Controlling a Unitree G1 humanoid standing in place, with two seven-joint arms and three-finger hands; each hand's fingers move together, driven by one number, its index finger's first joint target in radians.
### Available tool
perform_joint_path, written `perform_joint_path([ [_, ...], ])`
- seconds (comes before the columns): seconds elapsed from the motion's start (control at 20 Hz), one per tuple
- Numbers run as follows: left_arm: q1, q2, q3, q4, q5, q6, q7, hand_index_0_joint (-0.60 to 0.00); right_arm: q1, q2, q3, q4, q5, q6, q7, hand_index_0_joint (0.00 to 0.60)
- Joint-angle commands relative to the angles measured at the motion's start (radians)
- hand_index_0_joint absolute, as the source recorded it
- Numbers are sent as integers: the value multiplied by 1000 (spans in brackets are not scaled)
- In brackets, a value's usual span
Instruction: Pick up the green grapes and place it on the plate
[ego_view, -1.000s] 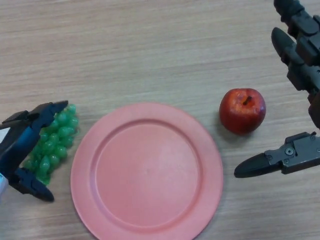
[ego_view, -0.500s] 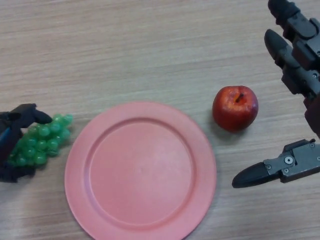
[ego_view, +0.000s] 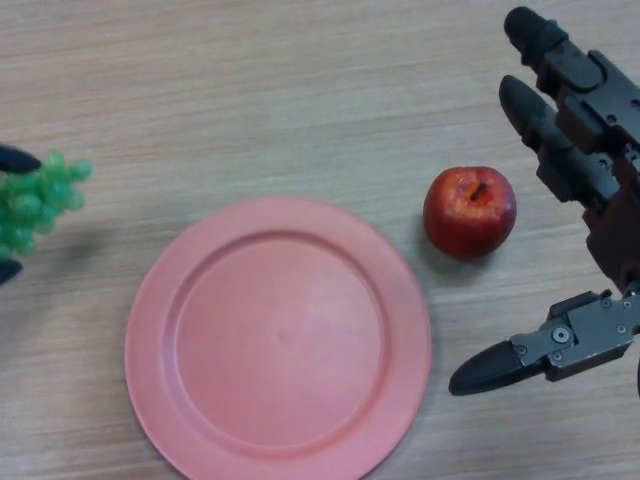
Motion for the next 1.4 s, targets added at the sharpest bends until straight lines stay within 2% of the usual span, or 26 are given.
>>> perform_joint_path([
  [0.05, 11, -4, 97, -190, -78, 22, -23, -600, -20, -10, -15, -56, 20, -103, -24, 0],
  [0.1, 38, -55, 84, -316, -136, 66, -110, -600, -22, -13, -15, -56, 24, -105, -26, 0],
  [0.2, 58, -128, 45, -477, -184, 133, -198, -600, -26, -21, -20, -56, 34, -105, -31, 0],
  [0.25, 71, -142, 32, -526, -206, 155, -247, -600, -25, -21, -19, -56, 32, -106, -31, 0],
  [0.3, 95, -160, 12, -598, -225, 186, -359, -600, -24, -21, -18, -56, 29, -103, -28, 0],
  [0.45, 103, -173, -13, -647, -200, 180, -511, -600, -26, -21, -30, -56, 33, -89, -23, 0],
  [0.5, 109, -177, -27, -665, -199, 208, -590, -600, -27, -20, -29, -56, 28, -85, -22, 0],
  [0.6, 102, -191, -12, -670, -214, 198, -571, -600, -26, -14, -25, -56, 12, -81, -13, 0],
  [0.65, 102, -191, -11, -669, -213, 197, -570, -550, -27, -13, -25, -56, 11, -80, -12, 0],
  [0.7, 102, -190, -12, -667, -211, 195, -569, -401, -27, -13, -26, -56, 10, -79, -11, 0],
  [0.75, 103, -190, -12, -665, -210, 193, -569, -301, -27, -13, -26, -56, 9, -78, -9, 0],
  [0.8, 105, -190, -11, -660, -210, 188, -569, -151, -30, -12, -22, -56, 2, -73, -6, 0],
  [0.85, 104, -190, -9, -651, -206, 180, -562, -51, -34, -8, -14, -56, -11, -66, -2, 0],
  [0.9, 105, -190, -3, -644, -212, 176, -552, 0, -40, -3, 2, -56, -32, -60, 7, 0],
  [1.05, 99, -192, 13, -661, -261, 226, -541, 0, -48, 6, 13, -56, -43, -51, 23, 0],
  [1.15, 88, -196, 26, -672, -317, 272, -504, 0, -56, 10, 21, -49, -49, -53, 24, 0],
  [1.35, 64, -199, 77, -676, -543, 365, -382, 0, -80, 18, 40, -40, -54, -35, 24, 0],
  [1.4, 63, -197, 98, -682, -639, 383, -340, 0, -101, 22, 40, -39, -48, -14, 21, 0],
])
